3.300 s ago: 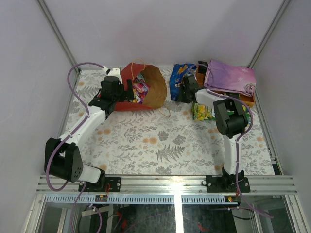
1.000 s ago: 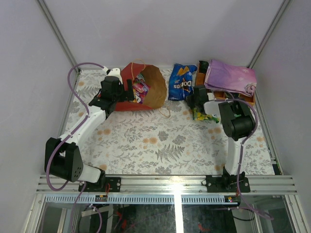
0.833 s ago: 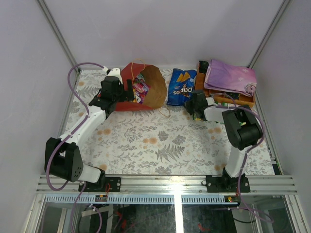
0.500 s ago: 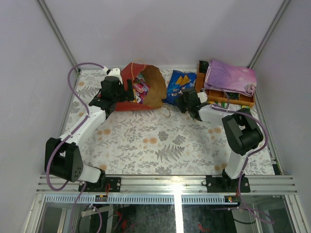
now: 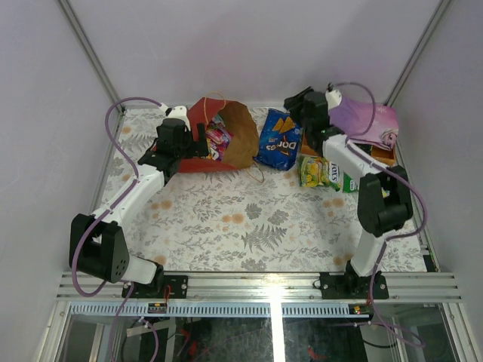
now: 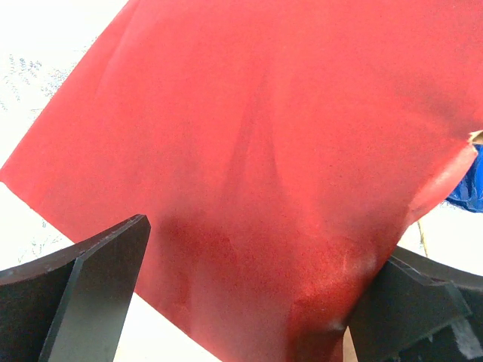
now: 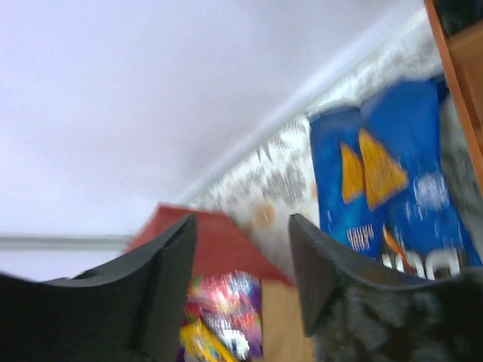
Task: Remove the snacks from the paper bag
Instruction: Adjust the snack at the center of the board.
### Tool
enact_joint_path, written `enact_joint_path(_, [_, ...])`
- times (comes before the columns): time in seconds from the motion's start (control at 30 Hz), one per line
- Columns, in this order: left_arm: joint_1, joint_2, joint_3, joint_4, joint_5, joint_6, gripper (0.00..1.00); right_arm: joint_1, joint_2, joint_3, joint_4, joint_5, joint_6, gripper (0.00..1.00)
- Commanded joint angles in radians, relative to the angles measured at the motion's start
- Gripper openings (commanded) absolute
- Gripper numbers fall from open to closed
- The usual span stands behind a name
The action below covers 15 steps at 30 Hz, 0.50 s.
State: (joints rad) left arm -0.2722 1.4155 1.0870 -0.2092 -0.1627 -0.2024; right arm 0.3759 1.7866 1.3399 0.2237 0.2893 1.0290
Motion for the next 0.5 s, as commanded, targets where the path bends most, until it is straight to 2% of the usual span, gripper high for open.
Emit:
enact_joint_path(0.0, [0.011, -0.009, 0.000, 0.023, -0.026, 0.003, 1.00, -0.116, 0.200, 0.251, -0.063, -0.185, -0.088, 0.52])
enact_joint_path(0.17, [0.011, -0.002, 0.003, 0.020, -0.030, 0.004, 1.00, -0.147, 0.451, 0.471, -0.179, -0.288, -0.099, 0.51])
enact_joint_path(0.3, [0.011, 0.007, 0.006, 0.019, -0.032, 0.004, 1.00, -0.150, 0.661, 0.665, -0.272, -0.440, -0.090, 0.53])
enact_joint_path(0.47, [0.011, 0.015, 0.008, 0.017, -0.033, 0.004, 1.00, -0.149, 0.841, 0.887, -0.407, -0.515, -0.086, 0.60])
